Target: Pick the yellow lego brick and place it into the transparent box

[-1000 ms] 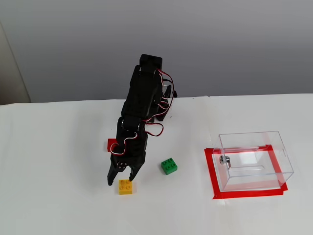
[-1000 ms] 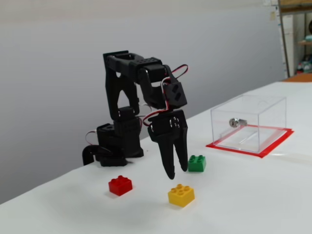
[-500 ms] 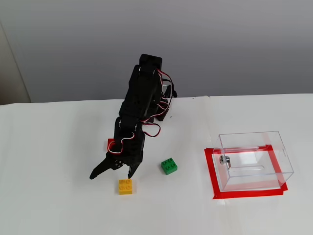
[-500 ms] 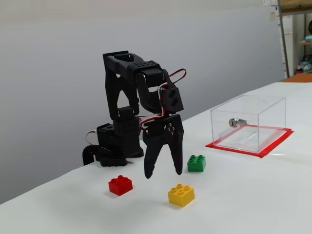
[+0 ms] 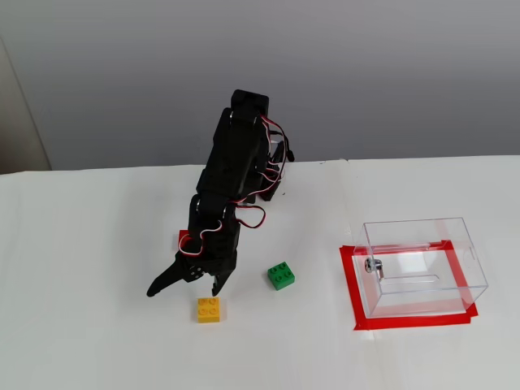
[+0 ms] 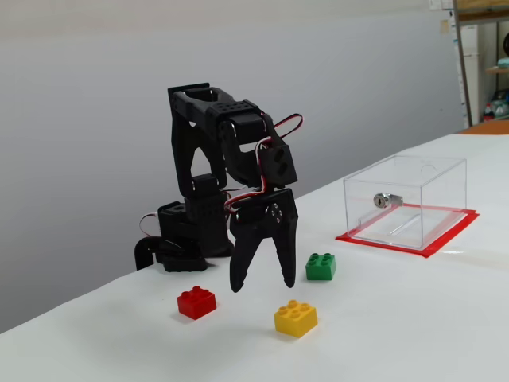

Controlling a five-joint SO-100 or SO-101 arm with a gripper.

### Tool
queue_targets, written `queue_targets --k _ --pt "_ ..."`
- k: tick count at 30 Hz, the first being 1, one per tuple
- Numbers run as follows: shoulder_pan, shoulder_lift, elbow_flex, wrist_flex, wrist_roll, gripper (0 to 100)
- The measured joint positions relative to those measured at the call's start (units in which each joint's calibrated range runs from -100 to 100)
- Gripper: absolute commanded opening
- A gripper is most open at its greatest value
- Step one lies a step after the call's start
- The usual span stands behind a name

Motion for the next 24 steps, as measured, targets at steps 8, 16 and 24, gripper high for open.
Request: queue_targets --k 8,16,24 --pt "0.0 4.65 0.09 0.0 0.0 54" --pt "-0.85 8.37 -3.44 0.09 0.0 53" --pt "-2.03 9.05 -5.56 0.26 0.0 54"
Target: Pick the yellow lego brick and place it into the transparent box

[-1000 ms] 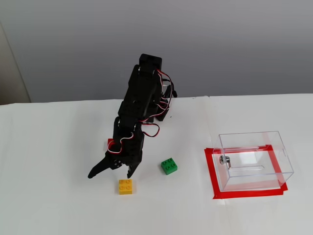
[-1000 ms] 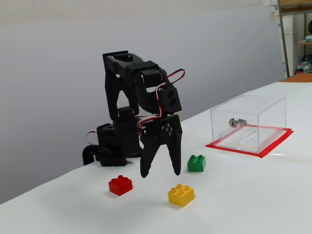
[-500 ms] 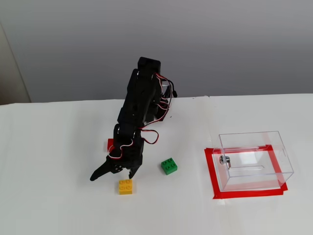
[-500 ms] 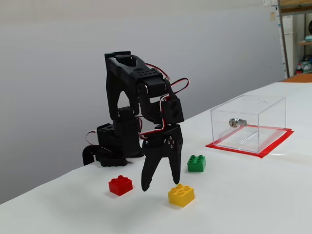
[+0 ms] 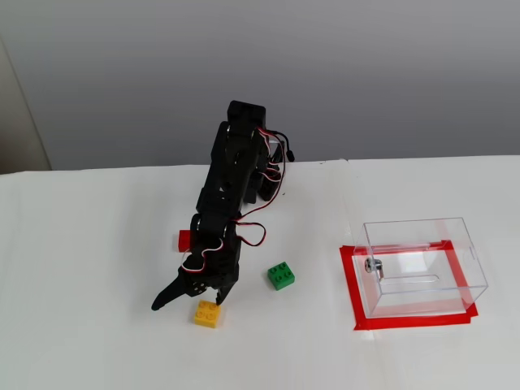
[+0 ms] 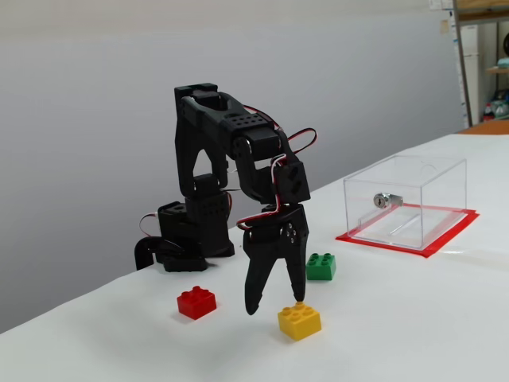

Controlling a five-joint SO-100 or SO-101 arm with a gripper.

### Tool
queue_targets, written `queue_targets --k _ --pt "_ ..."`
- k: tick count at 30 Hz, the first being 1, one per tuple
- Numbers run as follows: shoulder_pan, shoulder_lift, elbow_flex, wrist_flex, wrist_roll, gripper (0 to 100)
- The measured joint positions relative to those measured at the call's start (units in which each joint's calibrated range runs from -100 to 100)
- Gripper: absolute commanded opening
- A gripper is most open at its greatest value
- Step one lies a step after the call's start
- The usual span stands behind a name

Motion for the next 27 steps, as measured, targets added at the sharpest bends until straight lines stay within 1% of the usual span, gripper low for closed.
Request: queue_targets --k 15,27 --pt "-1.39 0.0 0.0 0.0 0.0 54" --pt "-1.5 0.51 -1.94 -0.09 -3.52 54"
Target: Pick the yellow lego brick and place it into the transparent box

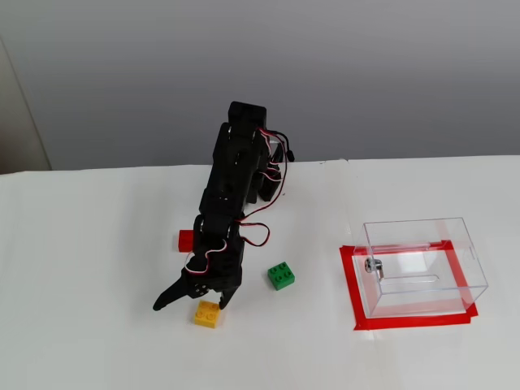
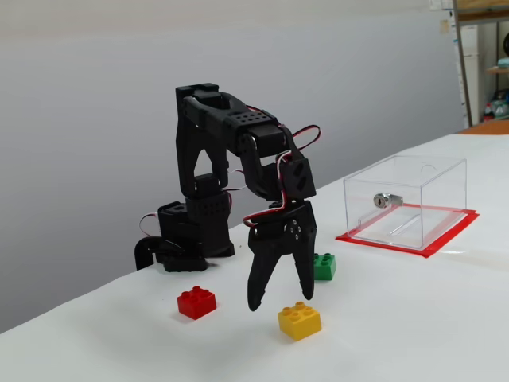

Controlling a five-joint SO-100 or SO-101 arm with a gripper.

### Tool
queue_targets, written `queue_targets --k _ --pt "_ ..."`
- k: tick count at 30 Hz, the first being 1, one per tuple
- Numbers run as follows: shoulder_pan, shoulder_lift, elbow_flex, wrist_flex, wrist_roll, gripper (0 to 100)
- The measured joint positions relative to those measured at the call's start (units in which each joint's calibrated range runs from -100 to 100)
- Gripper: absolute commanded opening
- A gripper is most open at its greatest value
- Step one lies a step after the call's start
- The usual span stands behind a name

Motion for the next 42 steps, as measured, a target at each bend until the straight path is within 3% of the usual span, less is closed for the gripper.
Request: queue_targets --k 22,42 --pt "0.0 0.08 0.97 -0.94 -9.62 53" --pt "0.0 6.17 -0.71 -2.66 -11.24 53"
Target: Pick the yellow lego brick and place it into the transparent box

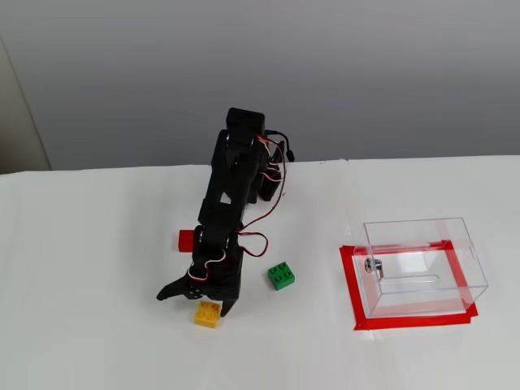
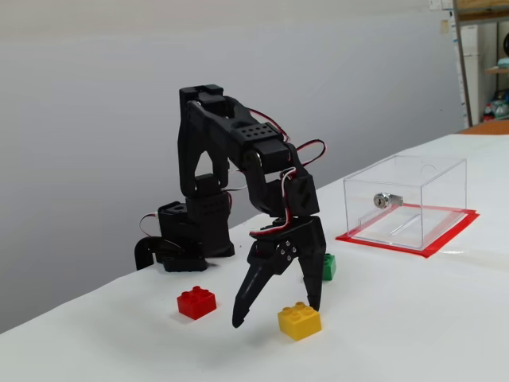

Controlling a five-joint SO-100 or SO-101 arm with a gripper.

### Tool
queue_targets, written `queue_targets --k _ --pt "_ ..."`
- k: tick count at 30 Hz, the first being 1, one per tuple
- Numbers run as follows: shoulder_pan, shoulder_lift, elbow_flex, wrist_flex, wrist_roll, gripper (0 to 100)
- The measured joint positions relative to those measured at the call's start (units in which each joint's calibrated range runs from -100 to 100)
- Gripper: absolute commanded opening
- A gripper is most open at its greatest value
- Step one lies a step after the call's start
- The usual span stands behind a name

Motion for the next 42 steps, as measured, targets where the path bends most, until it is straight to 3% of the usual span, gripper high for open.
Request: queue_targets --k 5,12,29,35,42 --pt "0.0 1.1 -1.41 -0.34 0.0 51" --pt "0.0 1.35 -1.94 -0.34 0.0 31" --pt "0.0 1.35 -1.94 -0.34 0.0 29" --pt "0.0 1.35 -1.94 -0.34 0.0 16" --pt "0.0 1.35 -1.94 -0.34 0.0 16"
